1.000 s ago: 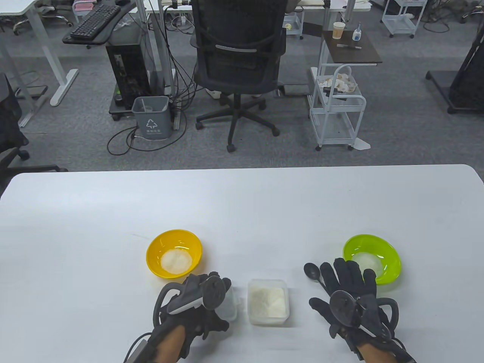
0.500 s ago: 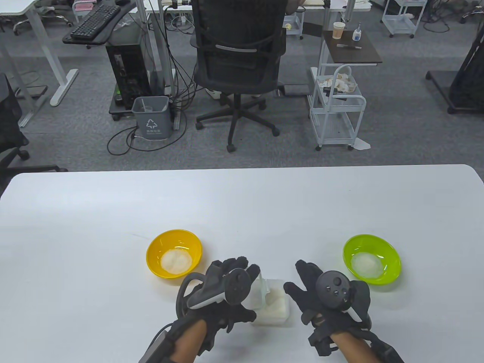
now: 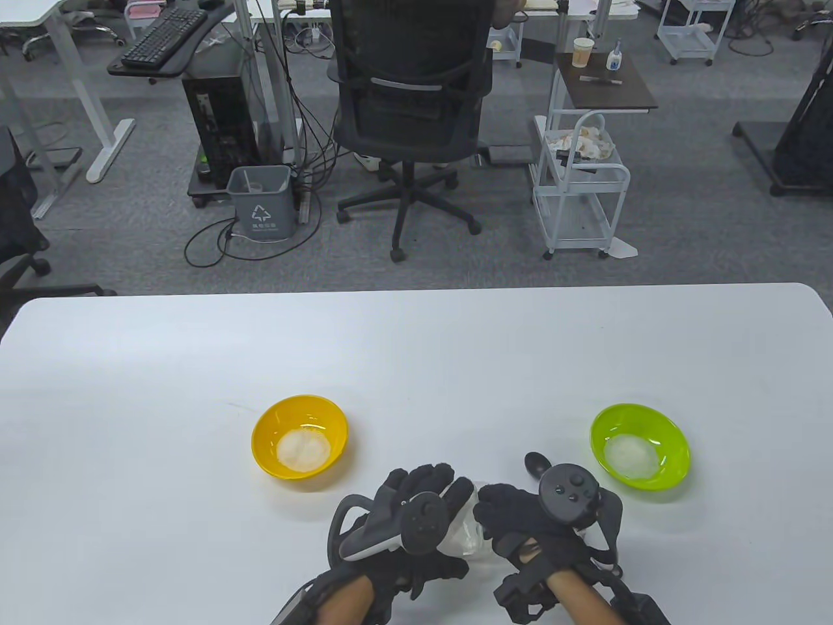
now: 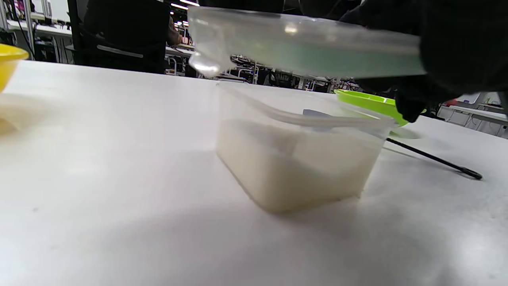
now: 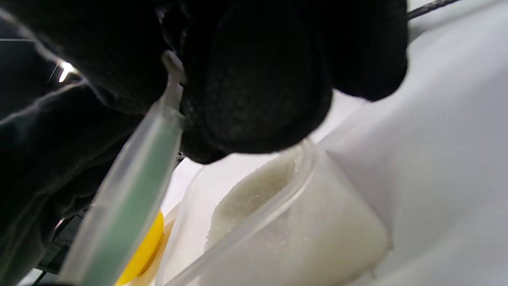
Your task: Scoop white sugar from container into bowls
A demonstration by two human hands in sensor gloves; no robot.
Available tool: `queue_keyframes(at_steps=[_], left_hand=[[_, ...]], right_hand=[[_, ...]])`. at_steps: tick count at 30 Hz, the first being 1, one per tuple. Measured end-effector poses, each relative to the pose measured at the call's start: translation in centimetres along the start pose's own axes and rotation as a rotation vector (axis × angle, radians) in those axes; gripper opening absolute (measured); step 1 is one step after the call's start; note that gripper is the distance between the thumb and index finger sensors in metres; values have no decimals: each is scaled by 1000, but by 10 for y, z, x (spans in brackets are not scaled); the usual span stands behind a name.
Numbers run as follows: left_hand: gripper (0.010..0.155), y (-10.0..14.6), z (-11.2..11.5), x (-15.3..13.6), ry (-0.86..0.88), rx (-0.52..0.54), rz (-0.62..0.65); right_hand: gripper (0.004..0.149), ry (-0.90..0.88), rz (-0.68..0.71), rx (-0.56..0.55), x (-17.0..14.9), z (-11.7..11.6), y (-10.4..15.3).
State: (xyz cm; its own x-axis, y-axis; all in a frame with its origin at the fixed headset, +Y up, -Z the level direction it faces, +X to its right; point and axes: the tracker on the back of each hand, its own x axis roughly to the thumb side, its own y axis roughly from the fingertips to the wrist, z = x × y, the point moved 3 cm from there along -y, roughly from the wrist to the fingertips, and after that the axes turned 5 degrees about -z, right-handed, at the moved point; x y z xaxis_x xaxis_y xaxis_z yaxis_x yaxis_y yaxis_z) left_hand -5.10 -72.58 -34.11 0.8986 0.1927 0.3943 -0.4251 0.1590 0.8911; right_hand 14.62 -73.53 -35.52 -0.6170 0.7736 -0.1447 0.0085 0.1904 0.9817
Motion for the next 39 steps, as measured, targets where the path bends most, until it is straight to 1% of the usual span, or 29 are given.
queue_keyframes(at_steps=[4,6,8,10,12,14,15,20,21,24,25,27,29,31,32,37,39], left_hand=[[102,1,-5,-17,142,29,-29],[96,1,-6,-33,233,65,-96],[90,1,-3,-50,329,81,-187],[87,1,1,-60,405,80,-239],[80,-1,6,-68,484,53,-269],[74,-5,8,-69,534,10,-258],[73,-6,10,-70,549,-14,-253],[70,-8,14,-74,604,-33,-309],[70,-9,16,-74,633,-50,-315],[72,-10,26,-78,819,-132,-333],[71,-10,27,-79,830,-139,-343],[64,-11,26,-80,772,-119,-369],[62,-11,26,-80,718,-100,-406],[61,-12,27,-79,700,-107,-413],[61,-12,28,-78,681,-102,-420],[65,-13,21,-77,487,-15,-474],[68,-14,23,-77,471,-16,-484]], right_hand=[[49,-78,-45,-10,-9,6,-3],[49,-112,-65,-20,-16,12,-5],[49,-137,-81,-30,-21,15,-6],[49,-152,-88,-33,-24,16,-8],[49,-176,-92,-23,-26,15,-8],[49,-186,-99,-18,-27,14,-8],[49,-179,-98,-23,-26,14,-8],[48,-144,-107,-38,-28,12,-7],[48,-139,-111,-39,-28,12,-7],[46,-111,-127,-47,-33,13,-9],[46,-108,-126,-46,-34,13,-9],[45,-81,-127,-64,-33,15,-9],[45,-55,-119,-61,-32,13,-9],[45,-17,-108,-79,-30,12,-9],[46,33,-94,-92,-28,12,-8],[50,234,-23,-158,-15,7,-5],[51,303,-2,-182,-12,2,-5]])
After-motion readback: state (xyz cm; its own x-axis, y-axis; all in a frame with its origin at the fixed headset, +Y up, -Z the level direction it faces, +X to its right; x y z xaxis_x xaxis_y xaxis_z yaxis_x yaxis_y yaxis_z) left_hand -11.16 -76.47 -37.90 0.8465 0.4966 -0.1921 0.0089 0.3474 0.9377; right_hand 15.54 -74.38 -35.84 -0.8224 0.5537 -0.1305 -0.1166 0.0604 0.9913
